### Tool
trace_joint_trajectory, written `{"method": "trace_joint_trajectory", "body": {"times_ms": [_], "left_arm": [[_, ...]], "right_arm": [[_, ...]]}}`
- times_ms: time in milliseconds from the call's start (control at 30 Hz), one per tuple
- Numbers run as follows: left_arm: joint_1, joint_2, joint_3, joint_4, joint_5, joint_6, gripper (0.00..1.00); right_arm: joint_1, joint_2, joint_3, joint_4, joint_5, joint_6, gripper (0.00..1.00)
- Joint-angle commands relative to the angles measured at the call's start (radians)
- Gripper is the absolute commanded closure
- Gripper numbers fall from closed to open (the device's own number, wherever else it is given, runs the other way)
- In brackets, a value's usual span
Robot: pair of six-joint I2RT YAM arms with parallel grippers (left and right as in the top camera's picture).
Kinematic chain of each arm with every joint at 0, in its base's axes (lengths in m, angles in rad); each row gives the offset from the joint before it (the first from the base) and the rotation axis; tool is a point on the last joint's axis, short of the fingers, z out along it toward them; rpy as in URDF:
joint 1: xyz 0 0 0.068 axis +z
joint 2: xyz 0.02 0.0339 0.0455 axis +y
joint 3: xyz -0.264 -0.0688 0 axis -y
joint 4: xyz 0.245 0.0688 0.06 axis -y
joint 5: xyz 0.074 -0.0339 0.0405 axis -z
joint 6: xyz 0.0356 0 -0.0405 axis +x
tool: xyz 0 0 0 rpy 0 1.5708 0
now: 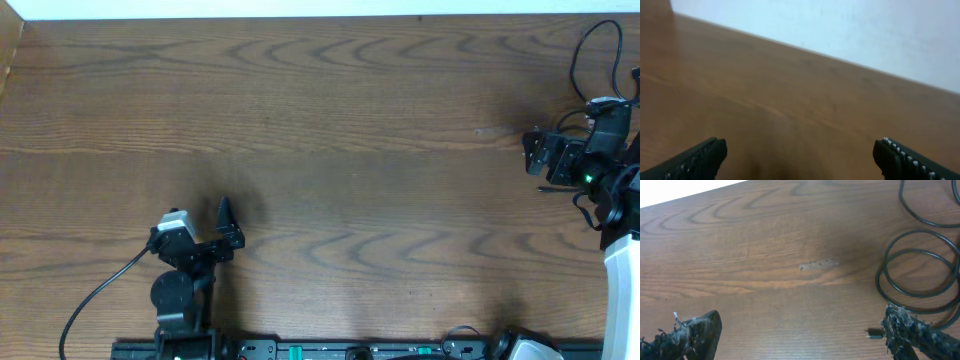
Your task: Untangle cables
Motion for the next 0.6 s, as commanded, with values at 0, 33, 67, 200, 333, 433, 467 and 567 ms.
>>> {"method": "trace_joint_trajectory", "body": {"times_ms": [0,33,67,200,333,433,467,567], "left_arm": [[-0.023,-0.078,-0.005,-0.056,-0.043,0.003,0.02],[-0.029,-0.074,-0.005,-0.05,-0.051,0.002,0.02],[-0.035,-0.075,-0.005,-0.063,-0.059,0.002,0.02],[-0.059,-0.074,-0.005,-0.061,-0.08,0.003,0.02],[-0.061,-0.074,-0.005,-0.062,-0.079,0.004,0.02],[-0.061,-0.074,-0.005,-0.062,-0.075,0.003,0.02],[-0.061,-0.074,-0.005,-0.062,-0.071,0.003,0.02],[-0.061,-0.074,-0.005,-0.061,-0.057,0.003,0.02]], "right_arm": [[0.003,-0.002,0.008,-0.001,-0.003,-0.009,0.01],[0.003,-0.002,0.008,-0.001,-0.003,-0.009,0.01],[0.003,-0.002,0.008,-0.001,-0.003,-0.009,0.01],[0.003,-0.002,0.008,-0.001,-0.003,-0.009,0.01],[0.003,-0.002,0.008,-0.001,-0.003,-0.009,0.01],[0.003,-0.002,0.008,-0.001,-0.003,-0.009,0.01],[0.003,-0.002,0.008,-0.001,-0.003,-0.009,0.01],[0.003,-0.002,0.008,-0.001,-0.003,-0.009,0.01]]}}
